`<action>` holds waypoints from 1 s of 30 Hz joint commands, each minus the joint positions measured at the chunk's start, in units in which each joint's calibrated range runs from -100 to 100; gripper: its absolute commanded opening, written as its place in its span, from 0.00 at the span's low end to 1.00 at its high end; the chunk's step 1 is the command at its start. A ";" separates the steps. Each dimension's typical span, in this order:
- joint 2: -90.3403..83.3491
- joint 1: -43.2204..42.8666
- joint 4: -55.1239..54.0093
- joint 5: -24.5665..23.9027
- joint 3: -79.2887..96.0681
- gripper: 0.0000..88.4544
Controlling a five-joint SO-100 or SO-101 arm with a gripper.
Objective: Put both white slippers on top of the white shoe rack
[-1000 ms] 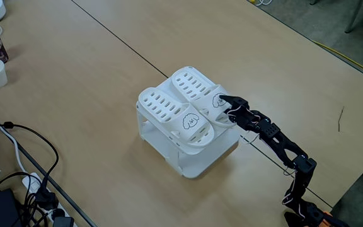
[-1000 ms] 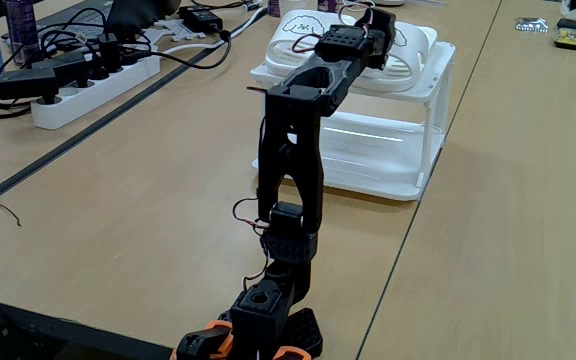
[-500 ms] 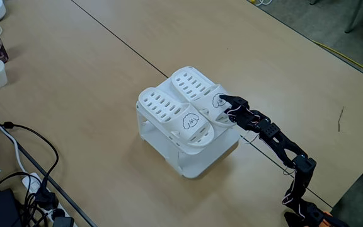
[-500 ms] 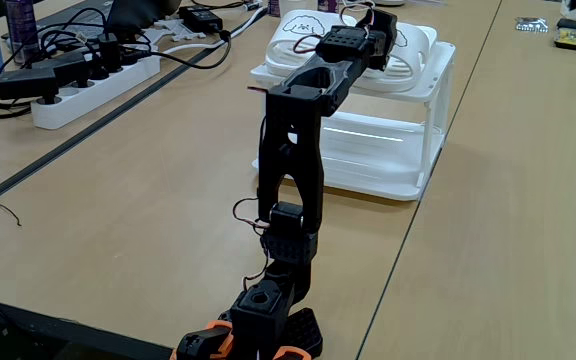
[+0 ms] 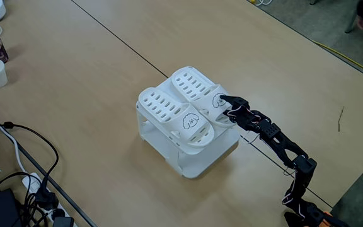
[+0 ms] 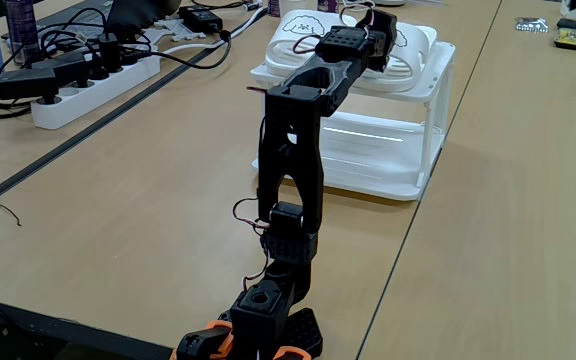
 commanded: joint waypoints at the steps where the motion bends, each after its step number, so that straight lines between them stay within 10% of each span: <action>1: -5.73 0.05 -0.41 0.42 -0.59 0.25; 30: -31.39 0.62 -0.49 0.42 28.91 0.24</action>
